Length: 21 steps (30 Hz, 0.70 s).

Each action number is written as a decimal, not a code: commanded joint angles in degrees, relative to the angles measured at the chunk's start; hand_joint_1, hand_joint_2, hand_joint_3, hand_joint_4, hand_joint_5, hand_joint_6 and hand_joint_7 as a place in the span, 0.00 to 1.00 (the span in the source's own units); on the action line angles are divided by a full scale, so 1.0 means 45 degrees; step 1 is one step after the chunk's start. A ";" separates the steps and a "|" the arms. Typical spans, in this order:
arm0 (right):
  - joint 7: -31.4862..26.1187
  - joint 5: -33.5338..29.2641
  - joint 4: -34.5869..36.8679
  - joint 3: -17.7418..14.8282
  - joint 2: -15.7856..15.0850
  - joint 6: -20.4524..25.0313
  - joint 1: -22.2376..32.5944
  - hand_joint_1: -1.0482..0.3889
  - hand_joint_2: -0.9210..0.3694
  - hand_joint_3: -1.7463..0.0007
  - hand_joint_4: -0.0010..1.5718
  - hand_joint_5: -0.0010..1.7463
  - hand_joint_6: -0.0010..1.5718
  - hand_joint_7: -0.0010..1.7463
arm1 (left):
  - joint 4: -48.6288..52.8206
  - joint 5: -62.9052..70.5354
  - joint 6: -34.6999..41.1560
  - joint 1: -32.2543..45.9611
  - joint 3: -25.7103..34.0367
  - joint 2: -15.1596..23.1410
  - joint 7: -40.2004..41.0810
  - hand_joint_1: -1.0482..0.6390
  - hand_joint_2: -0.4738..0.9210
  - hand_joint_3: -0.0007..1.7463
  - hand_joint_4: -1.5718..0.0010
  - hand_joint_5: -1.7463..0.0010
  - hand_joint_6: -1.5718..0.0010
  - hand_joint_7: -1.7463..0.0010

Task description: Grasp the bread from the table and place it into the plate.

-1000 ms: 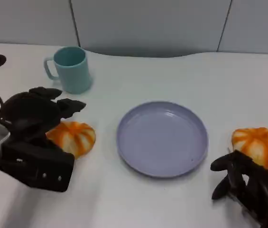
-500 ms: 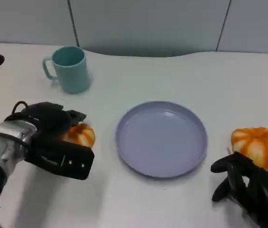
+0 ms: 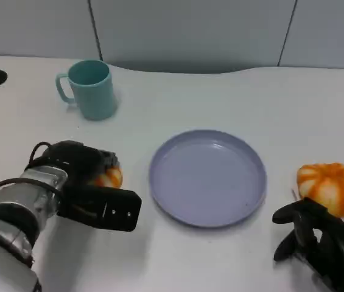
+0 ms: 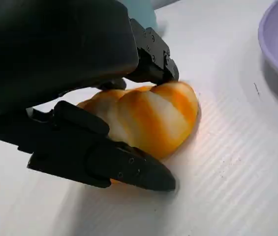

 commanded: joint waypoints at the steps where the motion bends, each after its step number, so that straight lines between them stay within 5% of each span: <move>1: -0.0024 0.0041 -0.0030 -0.0109 -0.0115 0.0058 0.0109 0.52 0.00 0.69 0.33 1.00 0.28 0.87 | 0.0223 -0.0263 -0.0442 0.0334 0.0033 0.0235 0.1435 0.45 0.92 0.00 0.73 0.02 0.74 0.05; 4: -0.0085 -0.0020 -0.0067 -0.0078 -0.0108 0.0092 0.0115 0.52 0.00 0.69 0.32 1.00 0.27 0.87 | 0.0244 -0.0274 -0.0630 0.0523 0.0004 0.0341 0.2824 0.49 0.95 0.01 0.57 0.00 0.70 0.01; 7: -0.0092 -0.0086 -0.0022 -0.0048 -0.0123 -0.0007 0.0111 0.52 0.00 0.69 0.32 1.00 0.27 0.87 | 0.0287 -0.0565 -0.0822 0.0554 0.0217 0.0423 0.3019 0.50 0.99 0.03 0.51 0.00 0.66 0.00; 14: -0.0136 -0.0016 -0.0021 -0.0086 -0.0064 0.0064 0.0081 0.52 0.00 0.69 0.33 1.00 0.27 0.88 | 0.0087 -0.2868 -0.2031 0.0786 0.2244 0.0526 0.2982 0.52 0.99 0.03 0.52 0.00 0.68 0.00; 21: -0.0061 -0.0024 0.0243 -0.0101 -0.0072 -0.0236 0.0003 0.53 0.00 0.68 0.33 1.00 0.27 0.88 | -0.0626 -0.5927 -0.3745 0.0465 0.4684 0.0181 0.0557 0.56 0.99 0.02 0.53 0.00 0.66 0.00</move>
